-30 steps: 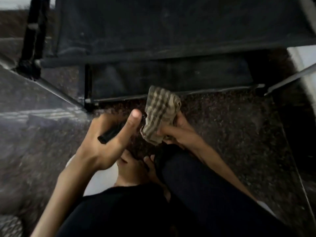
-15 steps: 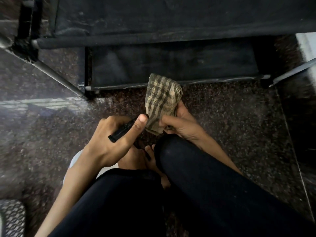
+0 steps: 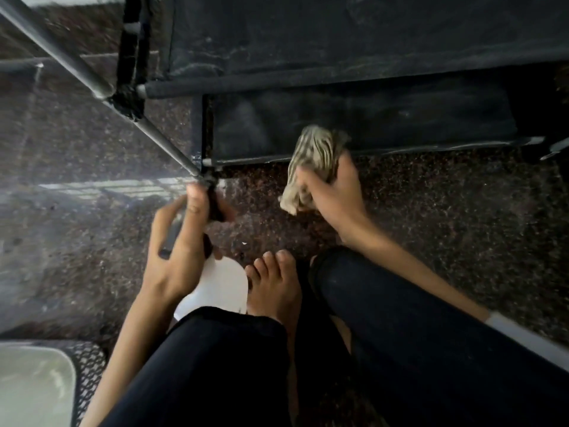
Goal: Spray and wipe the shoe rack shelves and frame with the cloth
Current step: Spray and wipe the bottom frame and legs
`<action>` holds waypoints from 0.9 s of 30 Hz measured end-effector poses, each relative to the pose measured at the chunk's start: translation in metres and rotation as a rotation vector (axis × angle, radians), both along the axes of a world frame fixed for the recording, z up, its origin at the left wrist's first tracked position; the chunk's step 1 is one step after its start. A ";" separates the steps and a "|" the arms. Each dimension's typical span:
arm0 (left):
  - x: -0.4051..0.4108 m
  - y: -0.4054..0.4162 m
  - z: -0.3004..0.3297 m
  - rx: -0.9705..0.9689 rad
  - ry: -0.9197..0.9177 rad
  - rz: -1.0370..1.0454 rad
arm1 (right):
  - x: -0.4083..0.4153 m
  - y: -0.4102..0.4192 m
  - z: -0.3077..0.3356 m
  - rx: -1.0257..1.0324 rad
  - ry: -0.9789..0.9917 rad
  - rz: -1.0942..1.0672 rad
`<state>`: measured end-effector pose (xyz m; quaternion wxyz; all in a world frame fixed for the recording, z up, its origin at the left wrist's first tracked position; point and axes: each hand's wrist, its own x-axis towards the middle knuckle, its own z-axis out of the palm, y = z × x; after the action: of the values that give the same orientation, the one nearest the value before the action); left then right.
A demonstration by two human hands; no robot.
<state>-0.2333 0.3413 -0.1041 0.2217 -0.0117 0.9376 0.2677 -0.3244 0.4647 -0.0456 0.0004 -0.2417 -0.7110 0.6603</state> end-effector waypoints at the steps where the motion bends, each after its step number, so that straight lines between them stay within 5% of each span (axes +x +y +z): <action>1: 0.005 0.001 0.001 -0.080 0.051 -0.097 | -0.011 -0.007 0.002 0.121 0.047 -0.034; 4: 0.014 0.003 -0.004 -0.229 0.313 -0.269 | -0.049 -0.037 0.006 0.542 0.248 -0.023; 8: 0.019 0.005 0.000 -0.240 0.448 -0.320 | -0.075 -0.089 0.000 0.851 0.218 0.474; 14: 0.015 0.003 0.007 -0.339 0.357 -0.302 | -0.065 -0.102 -0.016 1.211 0.275 0.685; 19: 0.018 0.003 -0.005 -0.341 0.575 -0.188 | -0.046 -0.061 -0.016 1.174 0.187 0.524; 23: 0.021 0.008 0.001 -0.338 0.436 -0.273 | -0.042 -0.020 -0.009 1.056 0.031 0.265; 27: 0.019 0.004 0.002 -0.334 0.300 -0.261 | -0.056 -0.038 -0.008 0.884 -0.018 0.270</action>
<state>-0.2146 0.3458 -0.1019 0.1078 0.1126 0.9848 0.0770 -0.3804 0.4269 -0.0531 0.0113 -0.1292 -0.9495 0.2859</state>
